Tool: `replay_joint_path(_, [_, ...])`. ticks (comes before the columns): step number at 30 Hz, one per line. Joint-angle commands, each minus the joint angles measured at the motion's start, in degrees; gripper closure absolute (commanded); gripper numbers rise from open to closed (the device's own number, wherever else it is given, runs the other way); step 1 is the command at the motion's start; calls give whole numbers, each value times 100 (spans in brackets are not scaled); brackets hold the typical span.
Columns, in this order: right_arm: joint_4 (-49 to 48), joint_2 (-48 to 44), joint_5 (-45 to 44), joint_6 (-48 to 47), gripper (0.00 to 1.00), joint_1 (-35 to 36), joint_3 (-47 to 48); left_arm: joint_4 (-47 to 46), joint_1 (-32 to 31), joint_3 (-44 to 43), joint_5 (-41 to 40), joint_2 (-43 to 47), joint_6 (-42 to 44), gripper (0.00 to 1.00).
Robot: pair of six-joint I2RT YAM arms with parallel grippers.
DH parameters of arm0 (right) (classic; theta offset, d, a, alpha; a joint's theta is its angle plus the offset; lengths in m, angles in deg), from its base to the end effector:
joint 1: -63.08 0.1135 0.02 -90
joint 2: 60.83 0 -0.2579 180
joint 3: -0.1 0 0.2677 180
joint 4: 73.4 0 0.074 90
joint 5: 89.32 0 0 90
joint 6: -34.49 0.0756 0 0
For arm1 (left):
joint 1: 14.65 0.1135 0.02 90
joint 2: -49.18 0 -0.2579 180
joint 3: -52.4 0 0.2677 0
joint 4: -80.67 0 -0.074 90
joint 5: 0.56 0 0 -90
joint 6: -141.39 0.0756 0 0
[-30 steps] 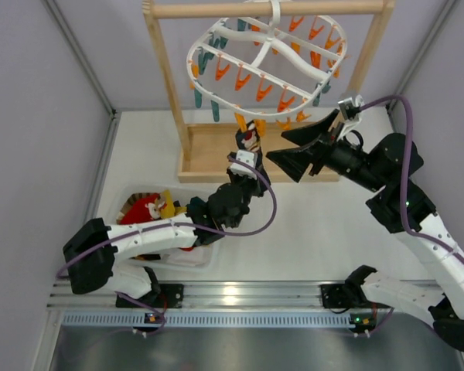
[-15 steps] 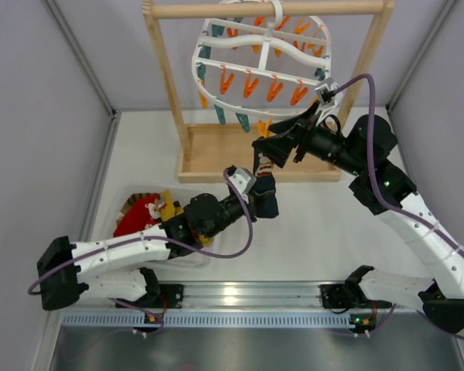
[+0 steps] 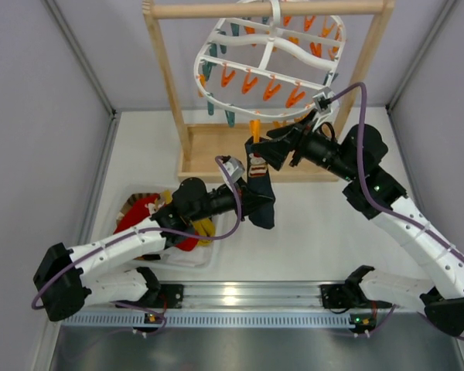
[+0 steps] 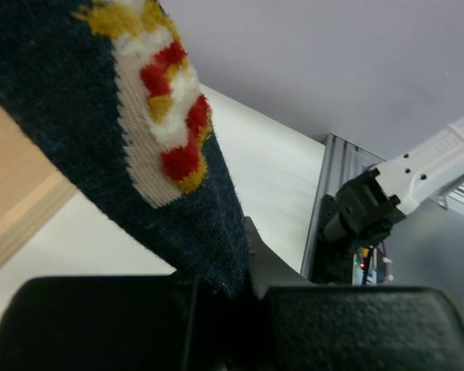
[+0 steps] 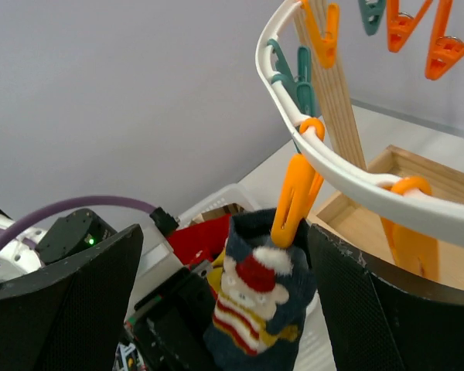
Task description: Remove the socks clipped to the hanger
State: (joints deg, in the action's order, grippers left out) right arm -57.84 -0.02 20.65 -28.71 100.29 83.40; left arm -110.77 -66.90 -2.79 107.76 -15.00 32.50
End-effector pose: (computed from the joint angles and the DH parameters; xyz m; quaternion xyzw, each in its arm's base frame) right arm 0.2118 0.1932 0.4586 -0.1885 0.6386 0.4882 0.5642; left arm 0.1757 -0.2658 0.3101 0.3062 0.6213 -0.5042 0.5158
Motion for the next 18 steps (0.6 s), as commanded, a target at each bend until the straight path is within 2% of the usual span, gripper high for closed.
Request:
replay_joint_path(1, [-788,193,166,298,16,-56,-30,-58,-13,-144,742,-42,-281,100])
replay_joint_path(9, [-1693,220,-546,641,16,-47,-618,-67,-13,-39,725,178,-440,100])
replay_joint_path(14, [-1483,509,-494,457,16,67,-355,-58,-5,-126,997,-41,-483,100])
replay_joint_path(18, [-1789,536,-529,545,15,67,-504,-58,-48,-188,1050,-173,-519,100])
